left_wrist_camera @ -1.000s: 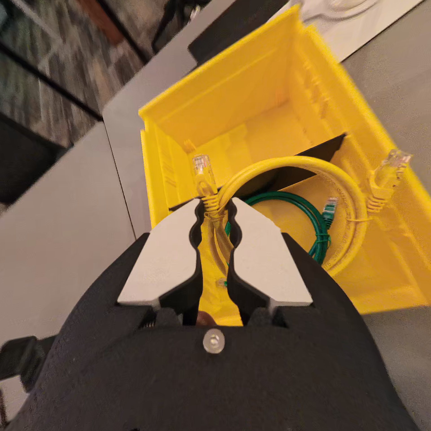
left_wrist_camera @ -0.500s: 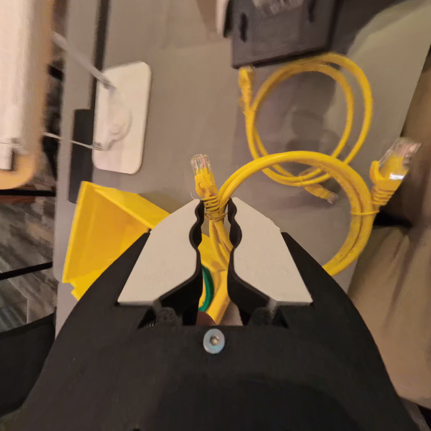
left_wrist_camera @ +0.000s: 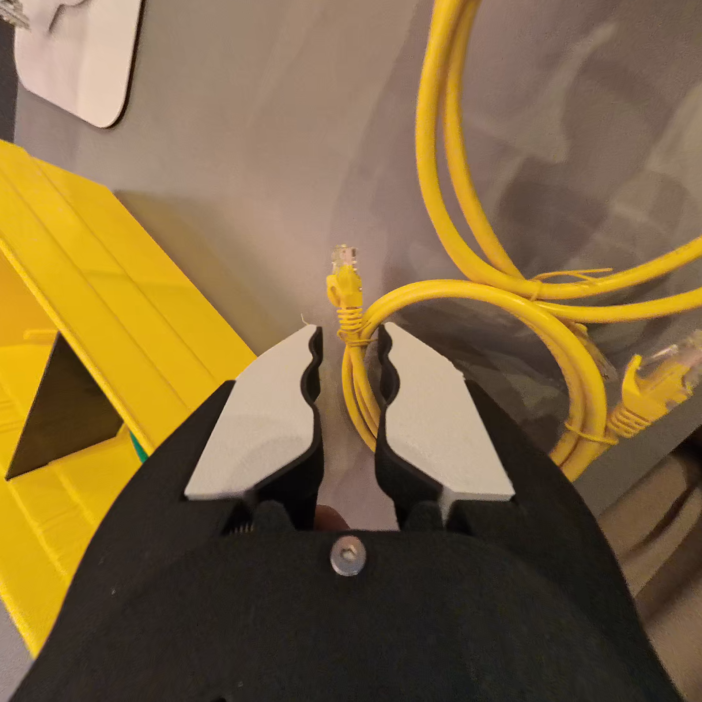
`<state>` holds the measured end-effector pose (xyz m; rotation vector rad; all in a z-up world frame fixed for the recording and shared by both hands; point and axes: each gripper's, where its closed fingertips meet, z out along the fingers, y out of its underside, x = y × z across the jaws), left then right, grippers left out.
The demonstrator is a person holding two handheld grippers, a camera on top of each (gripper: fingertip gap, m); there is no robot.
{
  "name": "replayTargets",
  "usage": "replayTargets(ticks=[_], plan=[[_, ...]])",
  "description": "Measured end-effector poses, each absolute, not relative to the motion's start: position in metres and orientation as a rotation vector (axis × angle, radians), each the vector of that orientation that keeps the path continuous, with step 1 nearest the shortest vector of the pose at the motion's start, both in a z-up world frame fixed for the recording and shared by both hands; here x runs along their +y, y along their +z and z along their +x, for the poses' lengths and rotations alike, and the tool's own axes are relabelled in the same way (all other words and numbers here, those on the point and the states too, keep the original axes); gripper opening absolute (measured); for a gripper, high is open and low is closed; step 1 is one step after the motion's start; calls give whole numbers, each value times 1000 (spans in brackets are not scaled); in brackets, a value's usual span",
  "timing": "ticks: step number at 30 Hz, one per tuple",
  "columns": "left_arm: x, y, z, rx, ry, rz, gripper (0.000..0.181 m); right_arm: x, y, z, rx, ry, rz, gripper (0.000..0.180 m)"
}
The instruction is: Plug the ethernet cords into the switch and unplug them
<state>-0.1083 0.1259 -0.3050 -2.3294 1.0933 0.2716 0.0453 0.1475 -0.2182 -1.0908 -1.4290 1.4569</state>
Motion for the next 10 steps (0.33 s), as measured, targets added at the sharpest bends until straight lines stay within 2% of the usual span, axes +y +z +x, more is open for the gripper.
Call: replayTargets(ticks=[5,10], plan=[[129,-297,-97,814,-30,-2367,32,147,-219,45,-1434,1457,-1095,100],[136,-301,-99,606,-104,-2389,34,146,-220,44,-1440,1458,-1093,100]])
